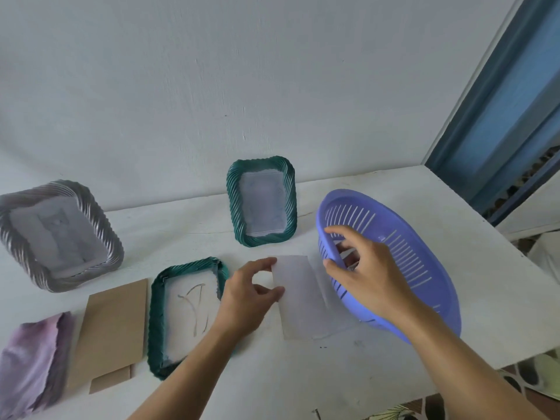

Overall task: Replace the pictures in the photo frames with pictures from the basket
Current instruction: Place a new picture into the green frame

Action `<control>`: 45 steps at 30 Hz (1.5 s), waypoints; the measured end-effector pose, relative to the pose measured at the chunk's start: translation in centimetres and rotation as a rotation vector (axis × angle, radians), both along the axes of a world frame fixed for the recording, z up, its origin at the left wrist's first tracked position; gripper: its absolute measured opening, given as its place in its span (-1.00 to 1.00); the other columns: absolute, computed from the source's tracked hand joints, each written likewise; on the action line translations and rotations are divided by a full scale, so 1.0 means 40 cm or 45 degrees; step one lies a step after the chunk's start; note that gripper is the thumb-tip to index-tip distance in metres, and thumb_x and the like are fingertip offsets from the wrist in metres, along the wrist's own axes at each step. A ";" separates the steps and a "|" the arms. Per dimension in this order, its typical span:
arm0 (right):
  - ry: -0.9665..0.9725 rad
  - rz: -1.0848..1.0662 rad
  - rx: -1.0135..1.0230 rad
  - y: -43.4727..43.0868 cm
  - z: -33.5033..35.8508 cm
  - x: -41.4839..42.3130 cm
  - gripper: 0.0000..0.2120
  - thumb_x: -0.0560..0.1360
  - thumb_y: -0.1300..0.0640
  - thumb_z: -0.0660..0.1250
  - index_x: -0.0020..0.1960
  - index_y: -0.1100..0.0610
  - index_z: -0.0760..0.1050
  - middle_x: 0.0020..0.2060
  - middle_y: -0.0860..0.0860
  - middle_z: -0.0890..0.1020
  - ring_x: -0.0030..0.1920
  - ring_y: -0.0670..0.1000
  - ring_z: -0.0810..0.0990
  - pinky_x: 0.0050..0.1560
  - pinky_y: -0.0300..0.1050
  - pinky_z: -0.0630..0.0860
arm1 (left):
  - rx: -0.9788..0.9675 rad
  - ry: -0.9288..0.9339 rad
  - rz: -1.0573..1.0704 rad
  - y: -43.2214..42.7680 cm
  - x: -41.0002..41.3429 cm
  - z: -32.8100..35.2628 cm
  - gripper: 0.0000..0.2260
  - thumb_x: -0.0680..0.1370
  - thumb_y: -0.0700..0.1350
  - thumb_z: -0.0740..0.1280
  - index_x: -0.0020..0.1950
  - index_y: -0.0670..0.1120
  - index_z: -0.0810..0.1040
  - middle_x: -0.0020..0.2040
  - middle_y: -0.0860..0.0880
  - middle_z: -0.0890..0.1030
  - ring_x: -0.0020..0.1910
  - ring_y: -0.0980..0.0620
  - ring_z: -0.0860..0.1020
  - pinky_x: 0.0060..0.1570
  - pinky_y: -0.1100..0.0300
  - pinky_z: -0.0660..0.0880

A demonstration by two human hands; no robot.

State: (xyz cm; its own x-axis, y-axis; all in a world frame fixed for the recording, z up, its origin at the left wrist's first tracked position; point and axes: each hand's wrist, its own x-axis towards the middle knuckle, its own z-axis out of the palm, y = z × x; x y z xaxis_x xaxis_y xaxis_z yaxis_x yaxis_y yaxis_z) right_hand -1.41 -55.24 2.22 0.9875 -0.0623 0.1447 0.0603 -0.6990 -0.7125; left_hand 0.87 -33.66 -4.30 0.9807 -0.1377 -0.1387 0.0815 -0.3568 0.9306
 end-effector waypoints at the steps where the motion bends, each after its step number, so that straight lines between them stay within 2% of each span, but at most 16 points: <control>1: 0.004 0.006 0.022 -0.004 0.003 0.000 -0.62 0.45 0.17 0.44 0.22 -0.09 0.51 -0.18 -0.13 0.67 -0.32 -0.16 0.63 -0.20 -0.25 0.57 | -0.006 0.007 -0.020 -0.009 0.000 -0.004 -0.55 0.45 -0.22 0.51 0.29 0.08 0.56 0.19 0.18 0.60 -0.26 0.13 0.69 -0.28 0.32 0.51; 4: 0.013 0.031 0.048 -0.008 0.006 -0.001 -0.62 0.45 0.14 0.45 0.23 -0.09 0.50 -0.16 -0.12 0.67 -0.32 -0.16 0.63 -0.24 -0.32 0.55 | -0.031 0.007 -0.048 -0.031 0.008 -0.012 -0.56 0.45 -0.20 0.52 0.29 0.07 0.56 0.18 0.17 0.60 -0.24 0.11 0.70 -0.31 0.30 0.48; 8: 0.018 0.045 0.036 -0.006 -0.001 0.000 -0.61 0.46 0.10 0.46 0.23 -0.13 0.49 -0.14 -0.13 0.66 -0.31 -0.15 0.61 -0.21 -0.25 0.57 | 0.003 0.000 -0.035 -0.057 0.012 -0.032 -0.54 0.42 -0.18 0.56 0.29 0.03 0.57 0.15 0.12 0.61 -0.28 0.12 0.68 -0.34 0.41 0.43; 11: 0.023 0.076 0.022 0.000 -0.014 -0.004 -0.59 0.45 0.07 0.47 0.25 -0.15 0.48 -0.13 -0.15 0.64 -0.28 -0.16 0.60 -0.18 -0.25 0.56 | 0.253 -0.183 -0.076 -0.068 0.005 -0.056 -0.52 0.37 -0.11 0.60 0.27 -0.01 0.60 0.07 0.11 0.60 -0.30 0.13 0.62 -0.23 0.34 0.48; 13: 0.021 0.093 -0.011 0.007 -0.024 -0.005 -0.58 0.44 0.03 0.47 0.26 -0.16 0.47 -0.14 -0.16 0.63 -0.26 -0.14 0.59 -0.16 -0.20 0.57 | 0.556 -0.359 -0.145 -0.074 0.003 -0.076 -0.51 0.37 0.05 0.58 0.27 0.03 0.61 0.04 0.10 0.56 -0.15 0.08 0.57 -0.08 0.20 0.50; 16: 0.011 0.122 -0.061 0.016 -0.043 -0.006 -0.56 0.43 -0.02 0.47 0.26 -0.17 0.45 -0.13 -0.16 0.62 -0.25 -0.12 0.58 -0.15 -0.17 0.56 | 0.777 -0.403 -0.214 -0.072 0.007 -0.089 -0.52 0.41 0.25 0.46 0.29 0.16 0.59 0.08 0.11 0.45 0.03 0.01 0.49 0.05 0.07 0.47; 20: 0.042 0.175 -0.094 0.024 -0.068 -0.009 -0.54 0.42 -0.09 0.46 0.27 -0.18 0.41 -0.15 -0.17 0.56 -0.25 -0.07 0.58 -0.09 -0.05 0.58 | 0.903 -0.427 -0.298 -0.064 0.015 -0.084 -0.45 0.40 0.45 0.16 0.31 0.29 0.54 0.10 0.12 0.40 0.03 0.01 0.46 0.05 0.09 0.44; 22: 0.042 0.196 -0.105 0.025 -0.073 -0.011 -0.54 0.42 -0.10 0.47 0.27 -0.17 0.42 -0.17 -0.17 0.55 -0.24 -0.08 0.58 -0.08 -0.05 0.57 | 0.877 -0.419 -0.310 -0.060 0.020 -0.080 -0.41 0.40 0.44 0.05 0.29 0.28 0.56 0.10 0.10 0.41 0.03 0.00 0.46 0.06 0.08 0.44; 23: 0.034 0.202 -0.111 0.025 -0.073 -0.011 -0.55 0.42 -0.10 0.47 0.26 -0.17 0.43 -0.17 -0.16 0.56 -0.24 -0.08 0.58 -0.07 -0.05 0.57 | 0.843 -0.419 -0.312 -0.058 0.023 -0.079 -0.45 0.42 0.40 0.07 0.28 0.26 0.58 0.09 0.08 0.43 0.03 -0.02 0.47 0.07 0.06 0.45; 26: 0.072 0.211 -0.063 0.019 -0.069 -0.009 -0.59 0.45 -0.14 0.45 0.26 -0.17 0.45 -0.16 -0.17 0.58 -0.23 -0.08 0.60 -0.07 -0.06 0.57 | 0.636 -0.445 -0.231 -0.050 0.041 -0.056 -0.74 0.53 0.07 0.35 0.20 0.14 0.64 0.01 0.04 0.49 -0.01 0.00 0.51 0.05 0.08 0.46; 28: 0.119 0.202 0.002 0.004 -0.058 -0.004 -0.63 0.48 -0.14 0.42 0.26 -0.15 0.47 -0.13 -0.18 0.61 -0.22 -0.10 0.62 -0.06 -0.08 0.58 | 0.483 -0.477 -0.134 -0.056 0.053 -0.025 -0.82 0.54 -0.09 0.41 0.12 0.10 0.65 -0.05 0.05 0.52 -0.11 0.17 0.49 -0.04 0.19 0.41; 31: 0.105 0.158 0.077 -0.041 -0.036 0.006 -0.72 0.52 -0.03 0.42 0.21 -0.05 0.54 -0.14 -0.16 0.63 -0.23 -0.14 0.62 -0.11 -0.19 0.57 | 0.349 -0.488 -0.061 -0.085 0.063 0.029 -0.97 0.57 -0.02 0.38 -0.01 0.08 0.60 -0.08 0.12 0.58 -0.18 0.18 0.50 -0.12 0.20 0.47; 33: 0.038 0.117 0.031 -0.086 -0.029 0.020 -0.80 0.52 0.04 0.42 0.14 0.00 0.58 -0.16 -0.13 0.64 -0.24 -0.12 0.62 -0.14 -0.16 0.57 | 0.290 -0.476 -0.049 -0.107 0.062 0.050 -0.92 0.57 0.05 0.36 0.02 0.07 0.57 -0.07 0.15 0.58 -0.16 0.17 0.53 -0.12 0.21 0.50; 37: -0.018 0.117 -0.312 -0.179 -0.056 0.071 -0.81 0.49 0.10 0.44 0.10 0.03 0.59 -0.11 -0.14 0.62 -0.11 -0.09 0.58 -0.07 -0.06 0.56 | 0.291 -0.449 -0.042 -0.133 0.064 0.064 -0.77 0.54 0.11 0.37 0.12 0.09 0.45 -0.07 0.18 0.56 -0.21 0.16 0.57 -0.22 0.26 0.50; 41: 0.069 0.183 -0.621 -0.219 -0.081 0.115 -0.71 0.51 0.10 0.42 0.22 0.07 0.57 0.06 -0.05 0.63 0.15 0.03 0.53 0.08 -0.09 0.48 | 0.301 -0.407 -0.076 -0.138 0.068 0.061 -0.73 0.52 0.10 0.43 0.16 0.11 0.47 -0.09 0.20 0.57 -0.24 0.23 0.59 -0.30 0.44 0.44; 45: 0.149 0.299 -0.831 -0.215 -0.098 0.136 -0.60 0.54 0.07 0.36 0.34 0.13 0.47 0.19 0.03 0.55 0.27 0.08 0.43 0.17 0.00 0.48 | 0.271 -0.336 -0.069 -0.127 0.074 0.055 -0.63 0.49 0.13 0.45 0.27 0.17 0.51 -0.11 0.16 0.62 -0.28 0.16 0.62 -0.25 0.32 0.52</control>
